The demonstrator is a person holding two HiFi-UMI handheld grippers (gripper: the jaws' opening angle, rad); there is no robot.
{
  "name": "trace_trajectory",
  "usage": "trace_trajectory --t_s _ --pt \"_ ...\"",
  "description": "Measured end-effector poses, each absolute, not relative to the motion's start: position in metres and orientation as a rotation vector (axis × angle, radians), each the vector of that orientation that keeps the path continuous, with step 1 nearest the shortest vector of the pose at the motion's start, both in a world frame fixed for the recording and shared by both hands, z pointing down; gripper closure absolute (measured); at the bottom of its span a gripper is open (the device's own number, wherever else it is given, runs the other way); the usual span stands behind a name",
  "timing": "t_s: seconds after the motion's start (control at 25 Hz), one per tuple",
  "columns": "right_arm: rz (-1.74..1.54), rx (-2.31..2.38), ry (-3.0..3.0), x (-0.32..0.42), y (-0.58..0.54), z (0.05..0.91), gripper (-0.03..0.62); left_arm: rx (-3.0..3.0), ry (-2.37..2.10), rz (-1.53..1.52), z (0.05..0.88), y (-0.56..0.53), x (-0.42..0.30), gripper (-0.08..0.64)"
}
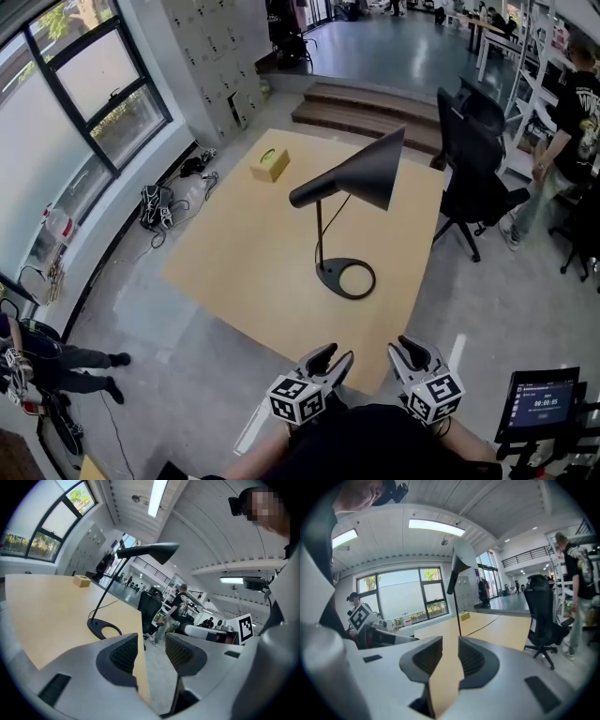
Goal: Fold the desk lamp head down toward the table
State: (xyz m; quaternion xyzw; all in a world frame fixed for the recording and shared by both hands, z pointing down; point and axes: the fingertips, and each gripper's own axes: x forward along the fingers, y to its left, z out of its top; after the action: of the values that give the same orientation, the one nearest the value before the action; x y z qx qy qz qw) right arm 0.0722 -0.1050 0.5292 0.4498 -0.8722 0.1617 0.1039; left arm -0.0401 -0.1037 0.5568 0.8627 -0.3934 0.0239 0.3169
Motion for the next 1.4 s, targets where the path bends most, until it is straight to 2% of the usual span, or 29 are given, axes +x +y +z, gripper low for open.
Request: trace_trajectory --t_s 0.12,0.48,0.8,1.16,1.4 --pt "0.470 1.368 -2.544 0.067 -0.118 0.527 0.520 2.267 -1.021 0.044 0.557 -0.119 -0.052 0.370" --pt "0.448 1.441 -2.540 0.052 -0.149 0.511 0.522 2.284 -0.962 0.017 0.560 -0.157 -0.073 0.370" --pt "0.282 1.520 -2.617 0.058 -0.182 0.447 0.522 2.282 -1.035 -0.017 0.547 -0.181 -0.100 0.370" --pt "-0.077 1.544 -2.849 0.087 -0.243 0.325 0.522 2.417 -1.200 -0.116 0.467 -0.224 -0.104 0.370" --pt "-0.170 1.564 -2.963 0.094 -0.254 0.261 0.522 2.647 -1.295 -0.130 0.375 -0.232 -0.087 0.370"
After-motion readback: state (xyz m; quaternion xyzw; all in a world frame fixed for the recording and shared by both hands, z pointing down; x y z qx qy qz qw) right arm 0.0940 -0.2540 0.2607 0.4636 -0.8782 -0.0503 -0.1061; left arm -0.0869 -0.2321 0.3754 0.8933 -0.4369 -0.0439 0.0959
